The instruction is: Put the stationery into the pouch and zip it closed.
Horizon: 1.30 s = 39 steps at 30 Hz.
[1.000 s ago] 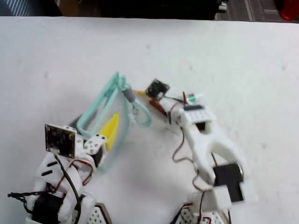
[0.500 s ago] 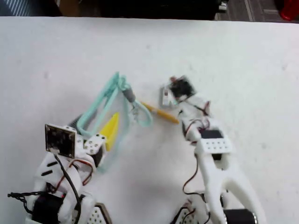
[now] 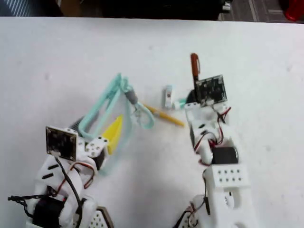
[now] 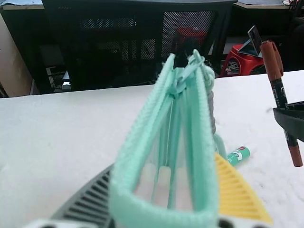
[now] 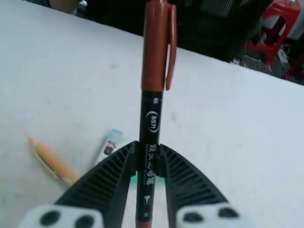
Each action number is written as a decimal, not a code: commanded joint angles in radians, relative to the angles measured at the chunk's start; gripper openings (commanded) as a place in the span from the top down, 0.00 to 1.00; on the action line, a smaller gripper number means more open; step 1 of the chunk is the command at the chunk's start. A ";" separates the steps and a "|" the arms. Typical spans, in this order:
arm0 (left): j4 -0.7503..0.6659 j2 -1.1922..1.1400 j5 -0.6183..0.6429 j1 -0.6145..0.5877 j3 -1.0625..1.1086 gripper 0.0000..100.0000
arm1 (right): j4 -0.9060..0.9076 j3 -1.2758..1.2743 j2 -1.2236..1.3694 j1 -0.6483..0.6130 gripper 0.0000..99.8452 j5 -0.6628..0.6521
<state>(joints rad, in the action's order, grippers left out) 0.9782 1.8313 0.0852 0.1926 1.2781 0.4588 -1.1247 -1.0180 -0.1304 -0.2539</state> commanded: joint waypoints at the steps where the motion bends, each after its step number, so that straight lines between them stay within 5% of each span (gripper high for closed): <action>1: -0.011 -0.008 0.006 -0.001 -0.006 0.74 | 0.140 0.117 -0.183 -0.067 0.98 0.014; 9: -0.002 -0.008 0.006 0.002 -0.008 0.74 | 0.340 0.394 -0.374 -0.318 0.98 0.006; 21: 0.000 -0.008 0.006 0.062 0.000 0.74 | 0.280 0.758 -0.099 -0.535 0.98 0.017; 31: -0.002 -0.008 0.006 0.062 0.000 0.74 | 0.280 0.928 0.180 -0.656 0.98 0.333; 39: -0.005 -0.008 0.006 0.062 0.000 0.74 | 0.278 0.927 0.289 -0.720 0.98 0.402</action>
<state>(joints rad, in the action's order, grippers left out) 0.9782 1.8297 0.0852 0.2325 1.2843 0.7672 -0.2424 -0.7403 -0.8117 0.1358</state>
